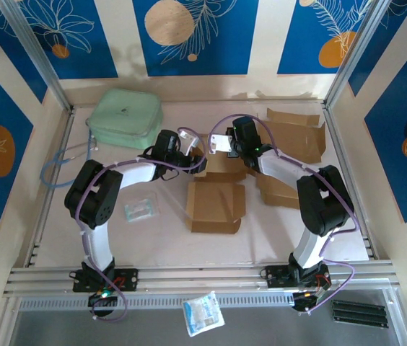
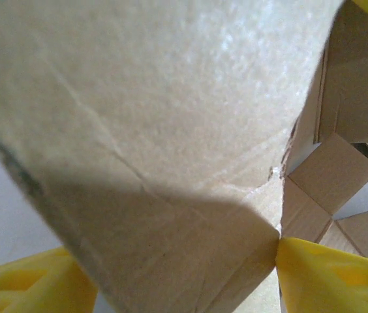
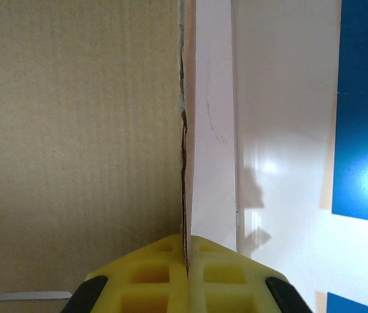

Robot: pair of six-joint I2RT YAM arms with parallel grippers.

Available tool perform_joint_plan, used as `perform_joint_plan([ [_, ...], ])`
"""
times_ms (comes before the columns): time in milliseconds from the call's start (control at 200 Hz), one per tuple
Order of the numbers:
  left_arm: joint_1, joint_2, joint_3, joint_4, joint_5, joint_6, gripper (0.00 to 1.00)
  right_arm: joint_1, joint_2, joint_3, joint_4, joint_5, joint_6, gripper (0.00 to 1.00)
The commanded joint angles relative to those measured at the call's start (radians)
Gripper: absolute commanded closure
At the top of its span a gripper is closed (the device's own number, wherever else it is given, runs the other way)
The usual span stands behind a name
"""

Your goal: Fold the paper box

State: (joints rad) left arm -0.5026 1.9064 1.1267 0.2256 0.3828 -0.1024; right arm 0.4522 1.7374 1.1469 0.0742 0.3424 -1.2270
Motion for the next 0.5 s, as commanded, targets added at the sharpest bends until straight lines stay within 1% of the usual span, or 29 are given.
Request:
perform_joint_plan([
  [0, -0.008, 0.001, 0.041, 0.031, 0.021, 0.027, 0.3, 0.016, -0.051, -0.005, -0.016, -0.038, -0.006, 1.0],
  [85, -0.008, 0.004, 0.03, 0.055, 0.075, 0.016, 0.3, 0.017, -0.059, 0.006, -0.017, -0.044, -0.005, 1.0],
  [320, -0.008, 0.029, 0.038, 0.044, 0.092, -0.017, 0.31, 0.042, -0.072, 0.039, -0.035, -0.03, -0.009, 1.0],
  [495, -0.009, 0.024, 0.034, 0.05, 0.179, -0.003, 0.29, 0.044, -0.085, 0.042, -0.026, -0.011, -0.009, 1.0],
])
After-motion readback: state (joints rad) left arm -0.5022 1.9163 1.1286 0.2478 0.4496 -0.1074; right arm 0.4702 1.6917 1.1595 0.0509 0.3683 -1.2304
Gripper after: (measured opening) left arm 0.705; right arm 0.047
